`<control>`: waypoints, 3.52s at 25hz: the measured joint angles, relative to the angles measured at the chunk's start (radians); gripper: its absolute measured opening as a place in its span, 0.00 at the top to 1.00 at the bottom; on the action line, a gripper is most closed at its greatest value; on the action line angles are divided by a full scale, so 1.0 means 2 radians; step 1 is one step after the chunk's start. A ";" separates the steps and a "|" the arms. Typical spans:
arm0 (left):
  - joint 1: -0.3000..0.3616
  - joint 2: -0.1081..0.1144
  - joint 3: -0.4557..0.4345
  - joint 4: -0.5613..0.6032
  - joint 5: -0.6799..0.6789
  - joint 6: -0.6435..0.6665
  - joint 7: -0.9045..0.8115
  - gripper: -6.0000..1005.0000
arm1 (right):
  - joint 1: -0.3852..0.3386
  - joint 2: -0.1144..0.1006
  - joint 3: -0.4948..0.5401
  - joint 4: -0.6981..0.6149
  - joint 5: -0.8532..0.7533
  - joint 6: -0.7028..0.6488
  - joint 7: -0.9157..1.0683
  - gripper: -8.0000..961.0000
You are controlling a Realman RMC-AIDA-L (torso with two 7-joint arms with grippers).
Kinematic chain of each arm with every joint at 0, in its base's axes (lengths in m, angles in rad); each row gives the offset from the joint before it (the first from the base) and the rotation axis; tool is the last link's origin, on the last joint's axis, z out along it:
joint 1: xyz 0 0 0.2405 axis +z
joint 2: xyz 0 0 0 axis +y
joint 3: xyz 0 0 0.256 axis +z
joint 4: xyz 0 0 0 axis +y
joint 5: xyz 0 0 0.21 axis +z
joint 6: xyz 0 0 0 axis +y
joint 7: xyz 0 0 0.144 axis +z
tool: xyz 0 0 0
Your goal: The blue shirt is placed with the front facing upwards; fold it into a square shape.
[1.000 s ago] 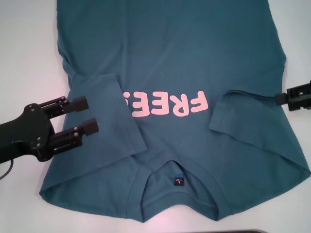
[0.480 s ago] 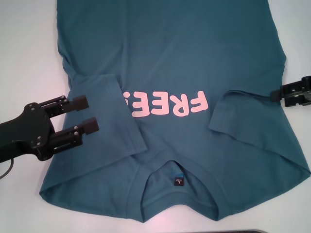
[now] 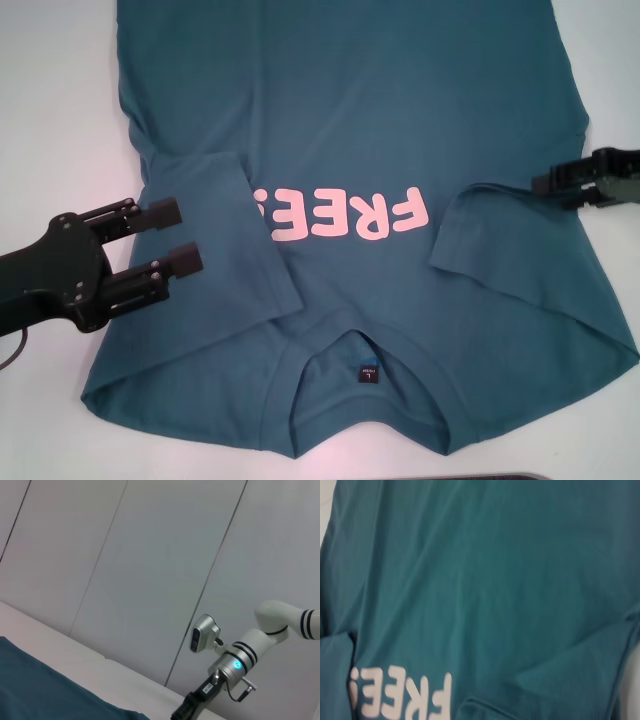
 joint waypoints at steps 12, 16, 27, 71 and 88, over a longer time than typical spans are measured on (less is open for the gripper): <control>0.000 0.000 0.000 0.001 0.000 0.002 0.000 0.36 | -0.014 0.008 0.045 0.004 0.136 0.050 -0.069 0.31; 0.000 0.000 -0.001 0.000 0.000 0.002 -0.001 0.36 | -0.018 0.007 0.048 0.001 0.148 0.028 -0.124 0.31; -0.005 0.035 -0.014 -0.001 0.002 0.019 -0.208 0.36 | -0.100 0.005 0.123 -0.044 0.297 -0.151 -0.407 0.31; 0.044 0.096 0.017 0.069 0.136 -0.050 -0.508 0.36 | -0.130 0.018 0.122 -0.038 0.208 -0.197 -0.204 0.31; 0.048 0.097 0.014 0.061 0.150 -0.087 -0.512 0.36 | -0.131 0.023 0.128 -0.024 0.210 -0.191 -0.204 0.31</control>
